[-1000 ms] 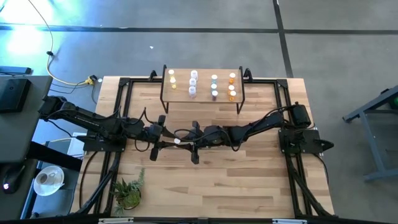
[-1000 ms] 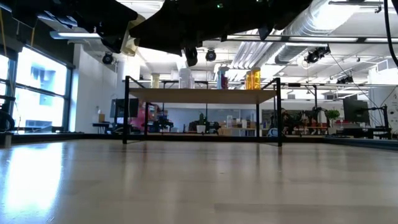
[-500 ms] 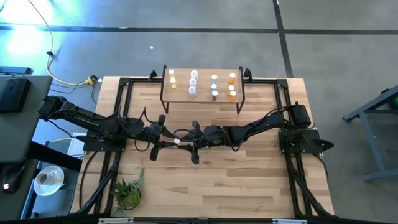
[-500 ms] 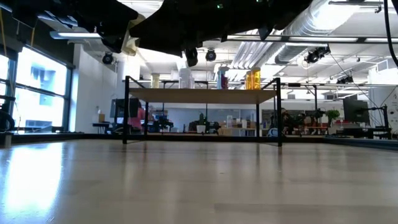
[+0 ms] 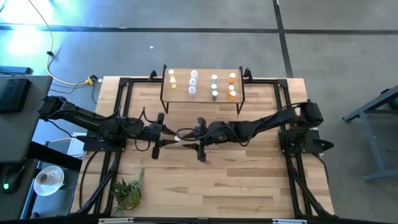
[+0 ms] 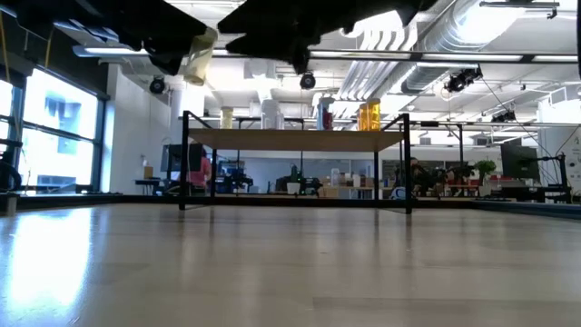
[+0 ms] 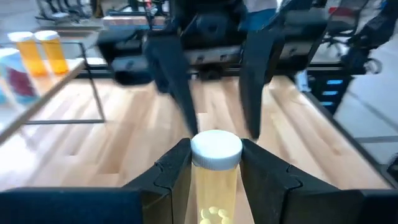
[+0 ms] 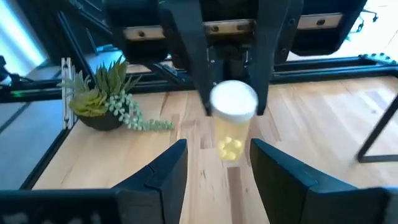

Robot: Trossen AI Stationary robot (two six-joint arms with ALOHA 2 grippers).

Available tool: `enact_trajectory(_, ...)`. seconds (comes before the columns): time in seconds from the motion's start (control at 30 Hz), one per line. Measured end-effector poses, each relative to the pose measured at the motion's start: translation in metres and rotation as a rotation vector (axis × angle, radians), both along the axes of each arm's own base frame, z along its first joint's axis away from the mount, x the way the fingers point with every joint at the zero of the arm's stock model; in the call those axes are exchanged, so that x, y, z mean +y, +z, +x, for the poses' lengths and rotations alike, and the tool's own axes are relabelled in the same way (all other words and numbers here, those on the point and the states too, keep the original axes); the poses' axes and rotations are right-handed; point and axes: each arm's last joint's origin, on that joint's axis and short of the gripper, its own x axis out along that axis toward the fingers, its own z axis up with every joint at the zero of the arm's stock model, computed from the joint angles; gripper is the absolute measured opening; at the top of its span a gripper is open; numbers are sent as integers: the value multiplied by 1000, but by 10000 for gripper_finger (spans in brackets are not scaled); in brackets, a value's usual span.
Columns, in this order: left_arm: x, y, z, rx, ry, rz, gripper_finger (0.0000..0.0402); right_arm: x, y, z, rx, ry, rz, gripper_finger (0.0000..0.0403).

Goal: Pick and place medicine bottles onto shelf by color
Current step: Put the yellow pill bottle on the shelf aligned with the yellow pill bottles

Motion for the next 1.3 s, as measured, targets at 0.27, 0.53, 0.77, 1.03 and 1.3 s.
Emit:
enact_trajectory(0.27,8,8,1,-65,171,121,115,13,27,-23,24,75,-100,165)
enact_trajectory(0.53,39,10,-2,-77,446,150,115,13,66,-52,-20,79,-127,165)
enact_trajectory(0.77,77,12,-10,-99,651,105,115,4,108,-89,-79,45,-126,165)
enact_trajectory(1.03,107,10,-20,-116,767,56,115,-3,135,-120,-134,38,-113,165)
enact_trajectory(1.3,122,2,-10,-160,833,36,115,-3,133,-123,-105,39,-114,165)
